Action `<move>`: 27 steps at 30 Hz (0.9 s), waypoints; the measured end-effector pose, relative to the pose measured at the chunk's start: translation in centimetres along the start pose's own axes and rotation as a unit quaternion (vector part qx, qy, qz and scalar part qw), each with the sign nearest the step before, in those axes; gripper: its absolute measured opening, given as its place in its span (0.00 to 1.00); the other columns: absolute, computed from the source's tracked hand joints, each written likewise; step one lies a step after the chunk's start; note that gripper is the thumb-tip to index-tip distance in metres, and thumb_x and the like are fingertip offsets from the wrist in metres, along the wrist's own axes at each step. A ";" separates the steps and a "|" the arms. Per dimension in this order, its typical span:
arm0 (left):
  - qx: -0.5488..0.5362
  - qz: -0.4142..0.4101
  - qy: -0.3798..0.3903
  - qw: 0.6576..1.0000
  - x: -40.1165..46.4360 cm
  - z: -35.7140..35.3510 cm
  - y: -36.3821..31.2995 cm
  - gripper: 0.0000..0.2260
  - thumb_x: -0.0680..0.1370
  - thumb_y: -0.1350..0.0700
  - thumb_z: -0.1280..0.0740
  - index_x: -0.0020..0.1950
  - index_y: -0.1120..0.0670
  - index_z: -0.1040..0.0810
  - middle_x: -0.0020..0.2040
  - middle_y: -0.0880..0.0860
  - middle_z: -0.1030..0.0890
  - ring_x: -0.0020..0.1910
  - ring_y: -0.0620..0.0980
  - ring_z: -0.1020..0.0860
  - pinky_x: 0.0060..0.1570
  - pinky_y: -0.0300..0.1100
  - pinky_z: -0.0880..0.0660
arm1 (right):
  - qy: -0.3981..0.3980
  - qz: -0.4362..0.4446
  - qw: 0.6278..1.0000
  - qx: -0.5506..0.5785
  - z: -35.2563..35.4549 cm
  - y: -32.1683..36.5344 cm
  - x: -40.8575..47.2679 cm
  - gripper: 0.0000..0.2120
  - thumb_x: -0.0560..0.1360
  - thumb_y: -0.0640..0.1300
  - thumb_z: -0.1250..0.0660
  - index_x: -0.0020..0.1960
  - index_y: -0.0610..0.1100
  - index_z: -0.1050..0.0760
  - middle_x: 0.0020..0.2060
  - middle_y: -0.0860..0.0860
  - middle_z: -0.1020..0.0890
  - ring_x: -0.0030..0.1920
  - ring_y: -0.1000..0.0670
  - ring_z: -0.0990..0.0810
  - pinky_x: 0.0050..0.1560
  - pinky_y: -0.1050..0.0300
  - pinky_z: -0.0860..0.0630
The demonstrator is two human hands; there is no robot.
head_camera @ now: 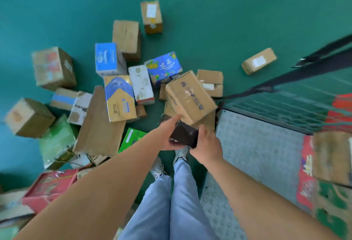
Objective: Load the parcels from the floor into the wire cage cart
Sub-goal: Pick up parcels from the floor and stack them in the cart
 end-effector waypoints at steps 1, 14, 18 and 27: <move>0.025 0.008 0.011 1.000 -1.5 -1.3 0.6 0.24 0.74 0.40 0.26 0.62 0.54 0.25 0.55 0.60 0.18 0.50 0.58 0.16 0.40 0.56 0.16 | -0.008 -0.004 1.000 -0.003 1.1 -1.0 -1.7 0.28 0.68 0.47 0.25 0.62 0.44 0.34 0.56 0.46 0.24 0.57 0.40 0.22 0.50 0.48 0.27; 0.399 -0.060 0.062 0.913 -13.7 -21.7 10.7 0.35 0.74 0.57 0.26 0.75 0.37 0.37 0.71 0.56 0.29 0.62 0.63 0.23 0.47 0.58 0.17 | 0.072 -0.241 0.871 0.423 6.2 -21.0 -22.7 0.39 0.76 0.77 0.51 0.75 0.50 0.32 0.73 0.47 0.27 0.69 0.44 0.27 0.71 0.44 0.32; 0.532 -0.122 0.104 0.831 -17.9 -31.0 16.5 0.39 0.77 0.57 0.28 0.81 0.35 0.44 0.80 0.49 0.41 0.68 0.58 0.34 0.53 0.55 0.20 | 0.020 -0.355 0.757 0.549 4.9 -28.4 -30.5 0.37 0.82 0.69 0.52 0.75 0.42 0.32 0.72 0.39 0.27 0.68 0.39 0.25 0.69 0.40 0.27; 0.725 -0.161 0.198 0.640 -22.7 -45.8 34.9 0.37 0.77 0.56 0.29 0.80 0.34 0.42 0.70 0.49 0.29 0.62 0.54 0.26 0.63 0.55 0.23 | -0.068 -0.414 0.415 0.807 -1.9 -37.8 -48.2 0.34 0.73 0.74 0.36 0.66 0.48 0.25 0.62 0.43 0.22 0.56 0.39 0.19 0.55 0.35 0.18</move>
Point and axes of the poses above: each hand's wrist, its own x-axis towards the middle knuckle, its own z-axis out of the back of the hand, y = z × x, the point moved 9 cm from there along x, towards the middle knuckle
